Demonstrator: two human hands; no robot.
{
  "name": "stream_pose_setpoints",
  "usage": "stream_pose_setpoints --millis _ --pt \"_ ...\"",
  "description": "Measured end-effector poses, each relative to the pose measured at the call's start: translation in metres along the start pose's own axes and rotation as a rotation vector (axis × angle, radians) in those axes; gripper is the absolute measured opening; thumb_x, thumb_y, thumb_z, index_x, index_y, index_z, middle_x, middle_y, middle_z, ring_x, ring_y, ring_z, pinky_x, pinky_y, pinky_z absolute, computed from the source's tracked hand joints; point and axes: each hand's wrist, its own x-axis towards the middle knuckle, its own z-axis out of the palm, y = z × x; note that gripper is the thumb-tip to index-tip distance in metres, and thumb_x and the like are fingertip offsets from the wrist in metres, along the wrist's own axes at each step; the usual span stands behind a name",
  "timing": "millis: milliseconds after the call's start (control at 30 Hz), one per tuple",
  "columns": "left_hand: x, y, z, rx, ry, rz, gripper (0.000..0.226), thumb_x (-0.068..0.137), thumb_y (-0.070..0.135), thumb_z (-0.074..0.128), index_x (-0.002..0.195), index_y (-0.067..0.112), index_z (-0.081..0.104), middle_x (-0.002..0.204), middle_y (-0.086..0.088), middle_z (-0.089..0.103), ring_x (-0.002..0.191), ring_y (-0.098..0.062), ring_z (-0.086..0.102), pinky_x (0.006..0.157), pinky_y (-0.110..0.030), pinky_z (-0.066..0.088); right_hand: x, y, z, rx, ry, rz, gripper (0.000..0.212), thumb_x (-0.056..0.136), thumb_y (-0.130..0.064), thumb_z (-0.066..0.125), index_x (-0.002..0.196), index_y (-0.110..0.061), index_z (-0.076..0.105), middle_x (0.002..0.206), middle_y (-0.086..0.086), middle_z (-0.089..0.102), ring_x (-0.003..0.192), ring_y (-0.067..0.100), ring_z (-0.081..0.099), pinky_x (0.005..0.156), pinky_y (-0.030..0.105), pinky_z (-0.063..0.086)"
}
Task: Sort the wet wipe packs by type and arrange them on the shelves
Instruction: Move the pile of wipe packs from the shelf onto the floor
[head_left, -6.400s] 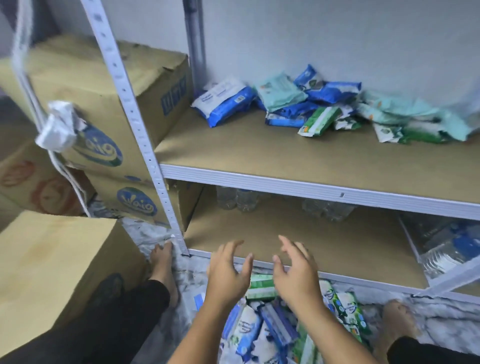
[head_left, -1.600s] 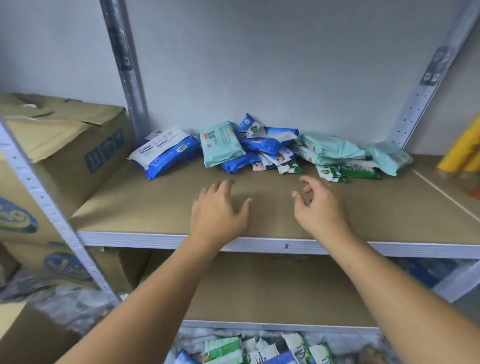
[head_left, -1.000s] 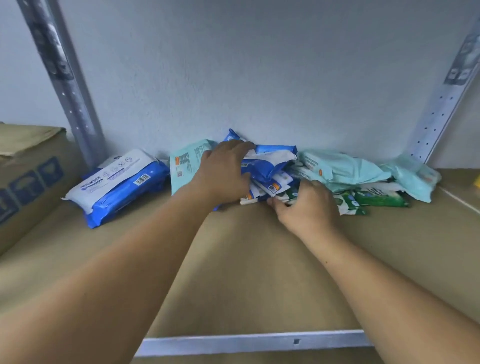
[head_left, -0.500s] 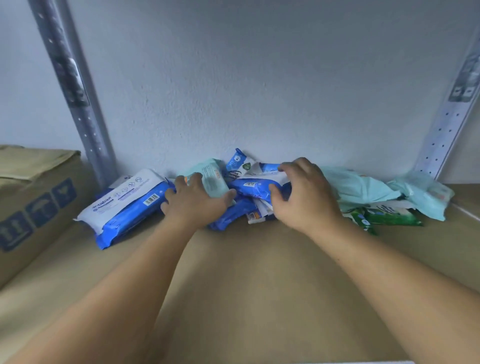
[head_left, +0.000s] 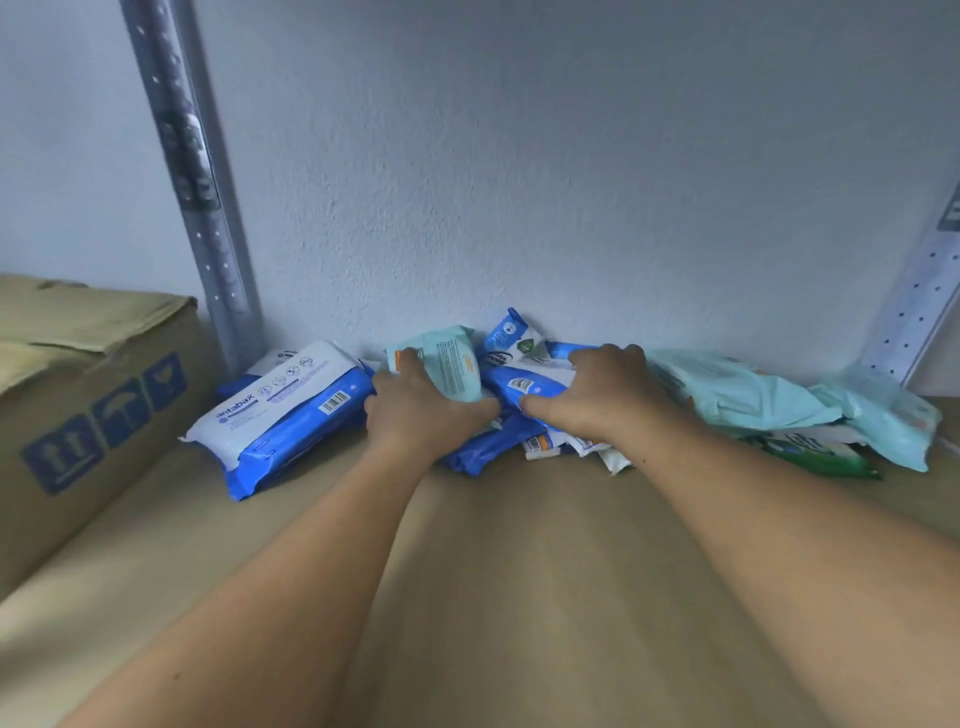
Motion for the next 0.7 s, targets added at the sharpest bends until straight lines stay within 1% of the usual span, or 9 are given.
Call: stream_pose_setpoints --millis 67,133,233,333,433,500,567,667,700 --pt "-0.012 -0.003 -0.012 -0.01 0.019 0.042 0.115 0.047 0.073 0.065 0.145 0.024 0.031 0.134 -0.01 0.039 0.126 -0.036 0.045 0.105 -0.044 0.042 -0.014 -0.001 -0.007 -0.014 0.034 0.015 0.06 0.067 -0.074 0.058 0.106 -0.028 0.057 0.098 -0.004 0.045 0.112 0.023 0.038 0.078 0.033 0.04" --pt "-0.029 -0.005 -0.026 -0.016 0.032 0.069 0.119 0.041 0.076 0.06 0.146 0.026 0.031 0.133 -0.009 0.04 0.125 -0.034 0.045 0.105 -0.045 0.042 -0.033 -0.002 -0.019 -0.059 0.099 -0.012 0.065 0.064 -0.073 0.055 0.109 -0.025 0.058 0.097 -0.004 0.041 0.112 0.023 0.036 0.081 0.036 0.046" --pt "-0.06 -0.002 -0.051 -0.054 0.052 0.106 0.115 0.045 0.072 0.065 0.146 0.028 0.032 0.129 -0.006 0.041 0.124 -0.032 0.047 0.105 -0.045 0.043 -0.067 -0.003 -0.045 -0.107 0.18 -0.047 0.07 0.061 -0.074 0.054 0.112 -0.025 0.059 0.105 -0.003 0.048 0.112 0.023 0.038 0.083 0.036 0.047" --pt "-0.103 0.001 -0.077 -0.103 0.059 0.155 0.101 0.055 0.064 0.074 0.144 0.031 0.036 0.117 0.001 0.038 0.121 -0.028 0.049 0.102 -0.039 0.044 -0.113 -0.005 -0.076 -0.099 0.243 -0.073 0.074 0.063 -0.077 0.055 0.115 -0.024 0.06 0.108 -0.002 0.053 0.11 0.024 0.039 0.085 0.036 0.047" --pt "-0.159 -0.003 -0.096 -0.129 0.055 0.169 0.097 0.054 0.063 0.07 0.141 0.036 0.039 0.126 -0.001 0.042 0.126 -0.026 0.046 0.106 -0.039 0.042 -0.171 -0.004 -0.099 -0.05 0.296 -0.068 0.078 0.063 -0.081 0.052 0.116 -0.025 0.063 0.106 -0.001 0.056 0.105 0.025 0.042 0.088 0.035 0.044" --pt "-0.205 -0.013 -0.107 -0.171 0.02 0.163 0.097 0.054 0.061 0.07 0.143 0.038 0.04 0.134 0.0 0.042 0.128 -0.019 0.044 0.107 -0.033 0.039 -0.218 -0.002 -0.105 0.017 0.295 -0.023 0.081 0.061 -0.083 0.047 0.113 -0.025 0.067 0.104 0.0 0.059 0.101 0.026 0.045 0.092 0.034 0.039" --pt "-0.256 -0.034 -0.114 -0.238 -0.048 0.149 0.09 0.061 0.052 0.079 0.142 0.04 0.043 0.133 0.004 0.044 0.122 -0.011 0.047 0.103 -0.025 0.037 -0.271 0.001 -0.101 0.168 0.277 0.052 0.083 0.058 -0.083 0.047 0.111 -0.024 0.071 0.103 0.002 0.063 0.102 0.027 0.051 0.097 0.036 0.036" --pt "-0.337 -0.08 -0.112 -0.36 -0.157 0.065 0.087 0.055 0.057 0.078 0.136 0.043 0.048 0.131 0.006 0.05 0.116 -0.008 0.056 0.102 -0.034 0.05 -0.359 0.007 -0.075 0.346 0.255 0.137 0.077 0.06 -0.079 0.053 0.104 -0.021 0.074 0.091 0.003 0.066 0.095 0.028 0.059 0.094 0.041 0.045" --pt "-0.363 -0.096 -0.109 -0.337 -0.185 0.046 0.089 0.053 0.06 0.074 0.136 0.043 0.048 0.131 0.007 0.048 0.118 -0.008 0.054 0.103 -0.034 0.048 -0.386 0.009 -0.061 0.366 0.236 0.165 0.074 0.061 -0.079 0.054 0.101 -0.021 0.074 0.087 0.002 0.064 0.092 0.028 0.059 0.091 0.041 0.047"
